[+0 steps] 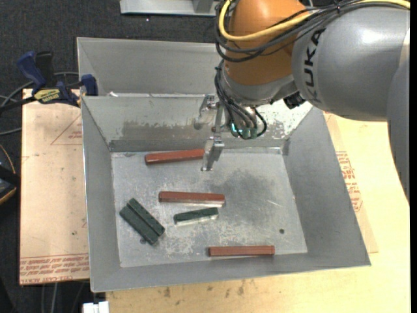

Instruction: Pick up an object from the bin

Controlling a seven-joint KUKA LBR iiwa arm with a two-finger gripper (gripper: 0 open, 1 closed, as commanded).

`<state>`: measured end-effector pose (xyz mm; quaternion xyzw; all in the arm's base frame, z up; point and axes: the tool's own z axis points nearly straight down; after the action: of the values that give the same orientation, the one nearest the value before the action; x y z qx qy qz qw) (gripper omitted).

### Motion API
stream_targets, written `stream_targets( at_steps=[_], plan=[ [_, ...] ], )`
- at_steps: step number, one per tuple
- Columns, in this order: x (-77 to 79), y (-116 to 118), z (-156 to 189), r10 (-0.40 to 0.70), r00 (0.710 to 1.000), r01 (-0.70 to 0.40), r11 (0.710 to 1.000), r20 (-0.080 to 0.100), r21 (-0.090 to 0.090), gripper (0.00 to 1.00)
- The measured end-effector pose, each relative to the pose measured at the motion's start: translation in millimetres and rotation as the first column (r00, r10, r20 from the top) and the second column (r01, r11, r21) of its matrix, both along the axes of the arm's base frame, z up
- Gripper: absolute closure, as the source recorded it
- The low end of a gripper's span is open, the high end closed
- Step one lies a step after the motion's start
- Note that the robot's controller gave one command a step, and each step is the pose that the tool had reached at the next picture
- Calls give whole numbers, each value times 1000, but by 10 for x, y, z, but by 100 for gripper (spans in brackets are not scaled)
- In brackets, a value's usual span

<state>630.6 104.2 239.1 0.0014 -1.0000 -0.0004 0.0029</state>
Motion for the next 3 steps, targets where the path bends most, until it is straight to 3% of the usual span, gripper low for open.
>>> stream_targets(
  at_steps=[1, 2, 3],
  plan=[
    [15, -4, 43, -2, 1000, 2, 1000, 8, 1, 0],
    [-26, -31, -430, 7, 1000, -7, 1000, 14, 1, 0],
    [-205, -67, -1126, 8, 1000, -8, 1000, 10, 1, 0]
  ],
)
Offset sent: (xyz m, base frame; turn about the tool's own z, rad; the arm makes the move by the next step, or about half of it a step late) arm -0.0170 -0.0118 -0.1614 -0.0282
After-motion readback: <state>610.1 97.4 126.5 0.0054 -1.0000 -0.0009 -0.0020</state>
